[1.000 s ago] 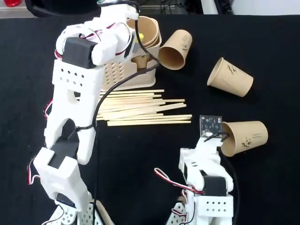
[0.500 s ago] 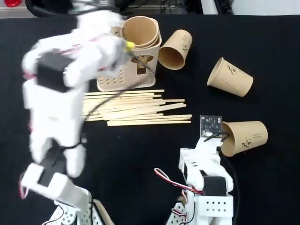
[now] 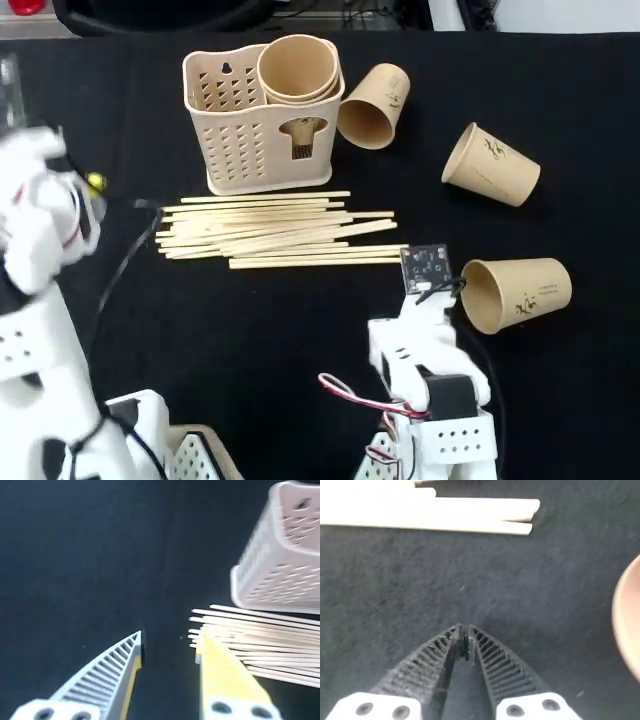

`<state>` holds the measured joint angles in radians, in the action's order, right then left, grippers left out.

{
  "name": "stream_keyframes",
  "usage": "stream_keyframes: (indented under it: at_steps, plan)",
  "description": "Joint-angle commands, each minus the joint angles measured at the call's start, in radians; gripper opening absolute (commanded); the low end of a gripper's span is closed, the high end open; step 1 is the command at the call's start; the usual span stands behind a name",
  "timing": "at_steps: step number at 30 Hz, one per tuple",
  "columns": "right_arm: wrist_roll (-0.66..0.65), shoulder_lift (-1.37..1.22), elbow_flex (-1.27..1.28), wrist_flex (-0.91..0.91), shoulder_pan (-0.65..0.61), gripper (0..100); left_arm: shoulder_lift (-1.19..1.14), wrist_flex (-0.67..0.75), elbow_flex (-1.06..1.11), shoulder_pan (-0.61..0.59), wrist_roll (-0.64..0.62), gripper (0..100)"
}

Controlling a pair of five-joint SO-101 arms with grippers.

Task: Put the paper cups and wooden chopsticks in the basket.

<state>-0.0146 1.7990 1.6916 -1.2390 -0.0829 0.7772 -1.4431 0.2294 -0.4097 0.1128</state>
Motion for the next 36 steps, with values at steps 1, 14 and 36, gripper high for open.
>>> stream_keyframes:
  at_steps: [1, 14, 36]
  plan:
    - [-0.382, 0.05, -0.033, 0.072, 0.109, 2.5, 0.157, 0.29, 0.513, -0.068, 0.009, 19]
    - [-0.801, -0.117, -0.42, 0.132, 0.137, 17.2, 0.446, 0.548, 1.136, -0.097, 0.012, 19]
    - [-0.474, -1.145, -0.539, 1.191, 0.066, 28.5, 1.04, 0.391, 1.415, -0.128, 0.029, 19]
